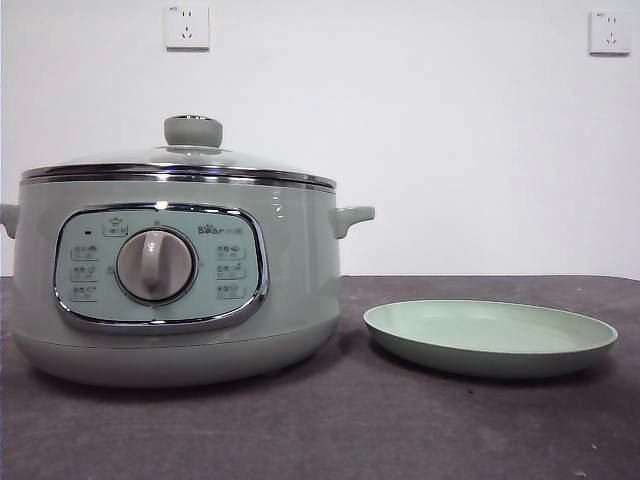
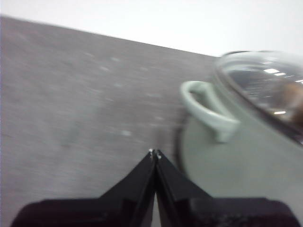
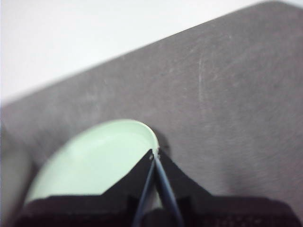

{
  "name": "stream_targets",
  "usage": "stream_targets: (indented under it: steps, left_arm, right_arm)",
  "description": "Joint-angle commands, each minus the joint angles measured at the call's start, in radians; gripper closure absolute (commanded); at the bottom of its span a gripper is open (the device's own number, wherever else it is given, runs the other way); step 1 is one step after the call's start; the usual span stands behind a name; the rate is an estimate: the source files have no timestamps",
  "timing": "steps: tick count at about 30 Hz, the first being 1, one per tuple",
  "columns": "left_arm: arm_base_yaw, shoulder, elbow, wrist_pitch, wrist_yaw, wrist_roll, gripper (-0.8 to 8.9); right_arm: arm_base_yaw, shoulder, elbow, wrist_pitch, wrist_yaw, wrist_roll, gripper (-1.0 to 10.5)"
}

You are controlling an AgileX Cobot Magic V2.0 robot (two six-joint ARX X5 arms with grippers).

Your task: Take the corn out from the steamer,put the corn on the plate,close the lid

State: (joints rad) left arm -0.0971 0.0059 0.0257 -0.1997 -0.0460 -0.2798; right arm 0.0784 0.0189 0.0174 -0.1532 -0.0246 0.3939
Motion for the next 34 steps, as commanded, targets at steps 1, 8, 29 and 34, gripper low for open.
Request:
stream_targets:
  steps: [1,8,29,34]
  left_arm:
    - [0.003,-0.003,-0.012,0.004,0.081,-0.121,8.18]
    - [0.003,-0.003,0.009,-0.001,0.287,-0.121,8.21]
    - [0.003,0.351,0.511,-0.24,0.423,0.106,8.21]
    - [0.003,0.545,0.66,-0.318,0.554,0.167,8.18]
  right_arm:
    - [0.001,-0.003,-0.011,0.011,0.0,0.207,9.5]
    - [0.001,0.003,0.031,0.009,-0.113,0.23,9.6]
    - [0.001,0.579,0.664,-0.281,-0.348,-0.232,9.5]
    - [0.001,0.748,0.79,-0.373,-0.462,-0.298,9.3]
